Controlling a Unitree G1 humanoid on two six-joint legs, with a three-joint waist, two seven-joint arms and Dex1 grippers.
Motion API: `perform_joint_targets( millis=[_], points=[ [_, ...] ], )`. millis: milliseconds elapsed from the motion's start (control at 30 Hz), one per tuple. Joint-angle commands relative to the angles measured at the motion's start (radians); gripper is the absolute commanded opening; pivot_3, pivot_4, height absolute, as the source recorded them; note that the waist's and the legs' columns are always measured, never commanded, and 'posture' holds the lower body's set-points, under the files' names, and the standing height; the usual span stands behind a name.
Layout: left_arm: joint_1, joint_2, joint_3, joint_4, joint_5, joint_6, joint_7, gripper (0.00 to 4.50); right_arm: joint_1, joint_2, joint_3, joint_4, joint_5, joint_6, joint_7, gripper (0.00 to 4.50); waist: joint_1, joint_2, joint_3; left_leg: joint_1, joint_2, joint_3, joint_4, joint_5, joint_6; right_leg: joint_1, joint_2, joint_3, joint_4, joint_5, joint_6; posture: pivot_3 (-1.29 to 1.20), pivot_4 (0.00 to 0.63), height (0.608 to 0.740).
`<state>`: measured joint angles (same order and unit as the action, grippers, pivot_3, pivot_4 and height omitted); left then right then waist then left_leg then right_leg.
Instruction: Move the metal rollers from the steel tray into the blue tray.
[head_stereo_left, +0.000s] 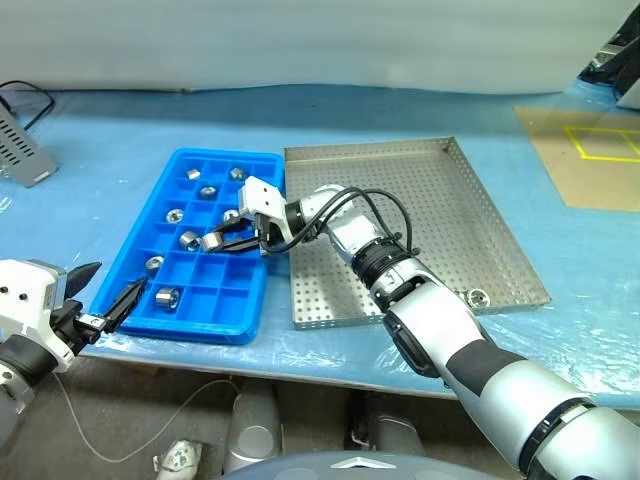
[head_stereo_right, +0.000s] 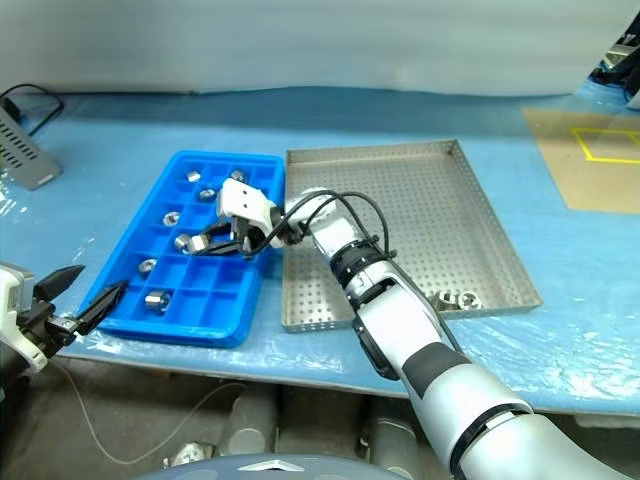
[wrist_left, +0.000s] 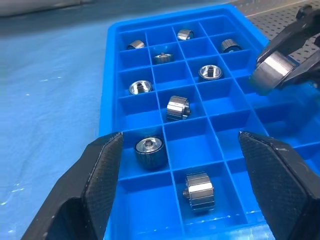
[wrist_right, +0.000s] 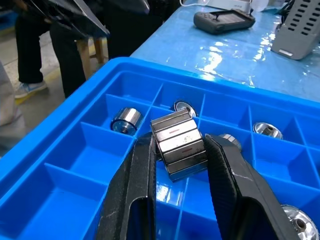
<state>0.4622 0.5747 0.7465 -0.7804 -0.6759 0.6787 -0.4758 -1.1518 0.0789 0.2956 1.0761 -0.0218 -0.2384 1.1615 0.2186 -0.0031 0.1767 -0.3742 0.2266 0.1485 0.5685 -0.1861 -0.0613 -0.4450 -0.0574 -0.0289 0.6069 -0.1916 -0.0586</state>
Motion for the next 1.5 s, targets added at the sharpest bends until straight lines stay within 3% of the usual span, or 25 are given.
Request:
perform_joint_targets(
  millis=[33,467,600,800,967,1200,1367,1500],
  points=[
    [0.001,0.005,0.01,-0.037,-0.017,0.002,0.019,3.89,-0.038,-0.013,-0.019,0.023,-0.019,-0.057,-0.028,1.01,0.009,0.0,0.0,0.0,0.0,0.0,0.0,0.0,0.0,0.0,0.0,0.0,0.0,0.0,0.0,0.56,0.15,0.74],
    [-0.143,0.093,-0.107,0.06,-0.003,0.018,0.009,3.89,-0.005,-0.045,-0.004,0.038,-0.088,-0.133,-0.092,1.01,0.01,0.0,0.0,-0.007,0.0,0.001,0.001,0.001,-0.001,-0.01,0.001,0.001,0.003,0.0,0.0,0.46,0.15,0.74],
    [-0.177,0.11,-0.133,0.085,0.0,0.017,-0.003,3.89,-0.006,-0.057,-0.022,0.03,-0.092,-0.127,-0.112,2.32,-0.005,0.0,0.0,-0.009,0.001,0.001,0.003,0.001,-0.001,-0.011,0.001,0.001,0.004,0.0,0.0,0.41,0.15,0.74],
    [-0.238,0.148,-0.178,0.142,0.005,0.013,-0.039,3.89,0.015,-0.086,-0.046,-0.04,-0.071,-0.117,-0.127,2.32,-0.025,0.0,0.0,-0.008,0.001,0.001,0.006,0.001,-0.001,-0.011,0.001,0.001,0.01,0.0,0.0,0.34,0.15,0.74],
    [-0.325,0.171,-0.254,0.203,0.015,0.006,-0.075,3.89,0.091,-0.146,-0.073,-0.236,-0.013,-0.009,-0.067,2.32,-0.04,0.0,0.0,-0.008,0.001,0.001,0.009,0.001,-0.002,-0.011,0.001,0.001,0.013,0.0,0.0,0.25,0.15,0.74],
    [-0.536,0.174,-0.457,0.386,0.084,-0.049,-0.174,3.89,0.268,-0.366,-0.09,-0.645,0.067,0.277,0.042,2.32,-0.067,-0.001,-0.001,-0.006,0.0,0.001,0.012,0.002,-0.003,-0.01,0.001,0.003,0.016,0.0,0.0,0.06,0.15,0.74],
    [-0.716,0.118,-0.702,0.552,0.19,-0.142,-0.303,3.89,0.375,-0.521,-0.14,-0.845,0.069,0.426,-0.009,2.32,-0.105,-0.001,-0.001,-0.003,-0.002,0.001,0.012,0.005,-0.007,-0.008,0.001,0.005,0.017,0.001,0.0,-0.1,0.15,0.74],
    [-0.828,0.034,-0.807,0.663,0.23,-0.195,-0.37,3.89,0.47,-0.601,-0.176,-1.005,0.08,0.532,-0.057,2.32,-0.154,-0.002,-0.002,-0.003,-0.003,0.003,0.011,0.005,-0.007,-0.009,0.002,0.007,0.016,0.001,0.001,-0.18,0.15,0.74]
  ],
)
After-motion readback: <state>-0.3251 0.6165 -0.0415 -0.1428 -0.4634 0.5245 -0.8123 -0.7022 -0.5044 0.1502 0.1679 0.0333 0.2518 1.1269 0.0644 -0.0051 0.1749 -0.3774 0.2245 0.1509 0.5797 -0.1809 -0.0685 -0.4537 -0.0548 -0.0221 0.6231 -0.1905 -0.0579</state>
